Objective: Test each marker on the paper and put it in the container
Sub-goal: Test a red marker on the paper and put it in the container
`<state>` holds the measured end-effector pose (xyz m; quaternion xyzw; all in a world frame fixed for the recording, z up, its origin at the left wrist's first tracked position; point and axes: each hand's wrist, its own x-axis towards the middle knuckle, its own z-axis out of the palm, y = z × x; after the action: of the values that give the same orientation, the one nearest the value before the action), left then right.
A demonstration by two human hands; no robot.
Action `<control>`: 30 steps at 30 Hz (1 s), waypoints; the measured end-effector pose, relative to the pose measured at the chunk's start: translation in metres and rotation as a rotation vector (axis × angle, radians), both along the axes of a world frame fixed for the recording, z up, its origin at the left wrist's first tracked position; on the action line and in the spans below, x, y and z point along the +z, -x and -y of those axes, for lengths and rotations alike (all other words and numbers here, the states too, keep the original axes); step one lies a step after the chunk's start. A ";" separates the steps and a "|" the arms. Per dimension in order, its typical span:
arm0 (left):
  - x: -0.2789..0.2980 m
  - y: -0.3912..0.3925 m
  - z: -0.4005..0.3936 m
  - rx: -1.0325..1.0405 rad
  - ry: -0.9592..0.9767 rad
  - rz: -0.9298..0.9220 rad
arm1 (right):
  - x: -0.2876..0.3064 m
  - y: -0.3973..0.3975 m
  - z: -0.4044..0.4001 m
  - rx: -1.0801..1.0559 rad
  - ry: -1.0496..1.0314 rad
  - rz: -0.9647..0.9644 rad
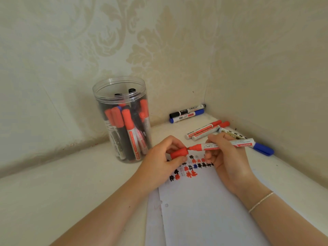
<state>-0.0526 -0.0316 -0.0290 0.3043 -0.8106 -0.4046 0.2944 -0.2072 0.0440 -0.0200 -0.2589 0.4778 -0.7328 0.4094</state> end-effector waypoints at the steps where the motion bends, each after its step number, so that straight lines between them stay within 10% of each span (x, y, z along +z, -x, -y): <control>1: 0.000 0.000 0.000 -0.015 0.008 -0.002 | 0.000 0.000 0.000 0.012 -0.018 -0.040; 13: 0.004 -0.005 -0.001 -0.132 -0.062 -0.075 | 0.004 0.005 -0.003 0.305 0.003 0.140; 24: 0.002 -0.004 0.003 -0.091 -0.097 -0.071 | -0.003 -0.009 0.002 -0.141 -0.134 -0.401; 30: 0.002 -0.003 0.001 -0.072 -0.064 -0.045 | 0.002 -0.010 0.002 -0.111 -0.202 -0.398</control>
<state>-0.0492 -0.0321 -0.0268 0.2751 -0.8008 -0.4472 0.2880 -0.1969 0.0421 -0.0181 -0.3293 0.6338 -0.6370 0.2899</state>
